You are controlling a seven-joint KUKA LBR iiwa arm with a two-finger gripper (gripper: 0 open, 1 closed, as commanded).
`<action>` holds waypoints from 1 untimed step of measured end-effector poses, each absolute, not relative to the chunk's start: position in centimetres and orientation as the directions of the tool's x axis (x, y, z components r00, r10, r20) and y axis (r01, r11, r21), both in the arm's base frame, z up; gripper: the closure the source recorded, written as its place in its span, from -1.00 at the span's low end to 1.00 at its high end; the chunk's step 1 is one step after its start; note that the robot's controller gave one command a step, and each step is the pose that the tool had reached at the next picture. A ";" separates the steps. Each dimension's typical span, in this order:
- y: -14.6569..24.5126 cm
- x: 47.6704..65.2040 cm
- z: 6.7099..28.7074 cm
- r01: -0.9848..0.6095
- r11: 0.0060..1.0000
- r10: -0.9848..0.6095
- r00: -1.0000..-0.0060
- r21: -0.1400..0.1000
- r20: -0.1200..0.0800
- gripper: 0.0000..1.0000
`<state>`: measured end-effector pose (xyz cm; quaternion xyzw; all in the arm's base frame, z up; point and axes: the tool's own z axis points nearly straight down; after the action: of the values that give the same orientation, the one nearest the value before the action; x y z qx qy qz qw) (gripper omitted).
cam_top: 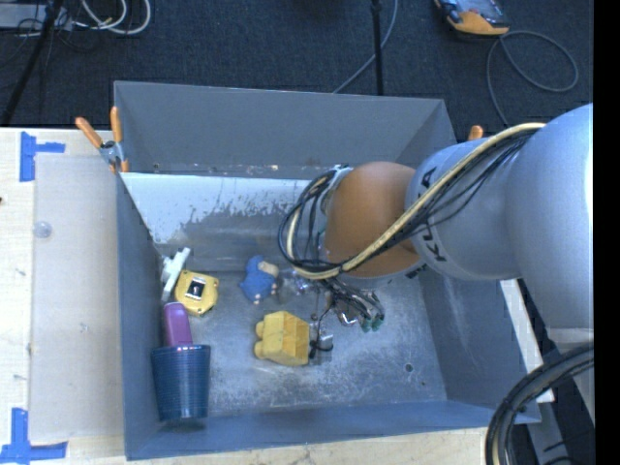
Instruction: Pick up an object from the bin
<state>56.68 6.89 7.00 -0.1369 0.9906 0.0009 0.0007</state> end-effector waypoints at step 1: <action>8.6 56.2 7.0 -0.219 0.976 -0.219 -0.976 0.001 0.004 -1.00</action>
Offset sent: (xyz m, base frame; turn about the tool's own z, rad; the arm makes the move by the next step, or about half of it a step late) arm -0.0137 0.0522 0.0000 -0.1306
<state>56.22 8.57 6.97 -0.1103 0.9939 0.0001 -0.0019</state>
